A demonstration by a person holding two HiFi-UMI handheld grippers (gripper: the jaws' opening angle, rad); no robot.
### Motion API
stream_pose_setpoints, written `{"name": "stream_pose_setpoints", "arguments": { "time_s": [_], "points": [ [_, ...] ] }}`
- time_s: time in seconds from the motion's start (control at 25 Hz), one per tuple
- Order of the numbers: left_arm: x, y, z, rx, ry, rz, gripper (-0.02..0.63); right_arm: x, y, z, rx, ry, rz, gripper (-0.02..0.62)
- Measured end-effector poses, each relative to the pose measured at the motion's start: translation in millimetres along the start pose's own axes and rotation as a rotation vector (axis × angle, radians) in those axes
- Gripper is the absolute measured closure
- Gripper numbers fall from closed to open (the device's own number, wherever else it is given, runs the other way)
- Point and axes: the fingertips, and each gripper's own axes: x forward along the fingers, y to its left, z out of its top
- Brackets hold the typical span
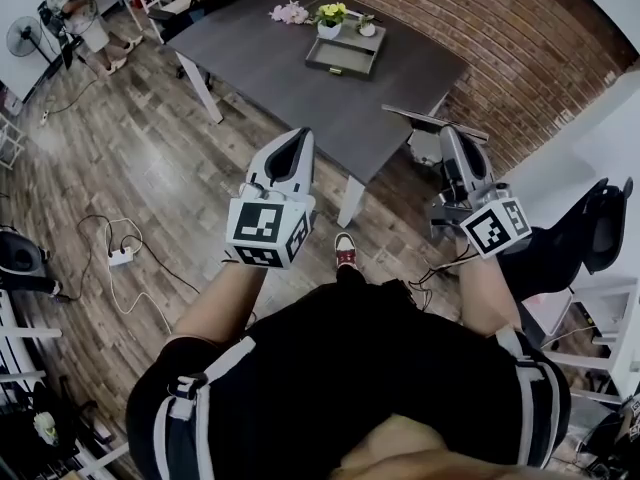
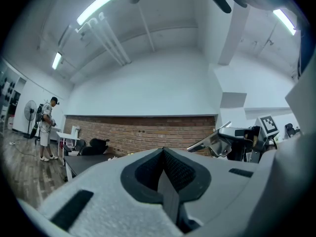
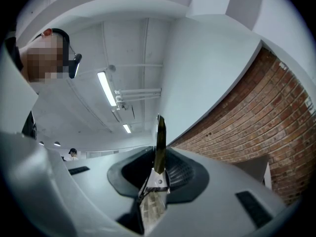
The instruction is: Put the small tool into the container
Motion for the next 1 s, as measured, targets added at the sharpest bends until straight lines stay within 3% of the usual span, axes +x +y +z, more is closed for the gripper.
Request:
{"name": "stream_pose_setpoints", "arguments": {
  "time_s": [1.0],
  "points": [
    [62, -19, 2, 0.042, 0.000, -0.012, 0.598, 6, -51, 21, 0.005, -0.023, 0.032, 0.518]
  ]
}}
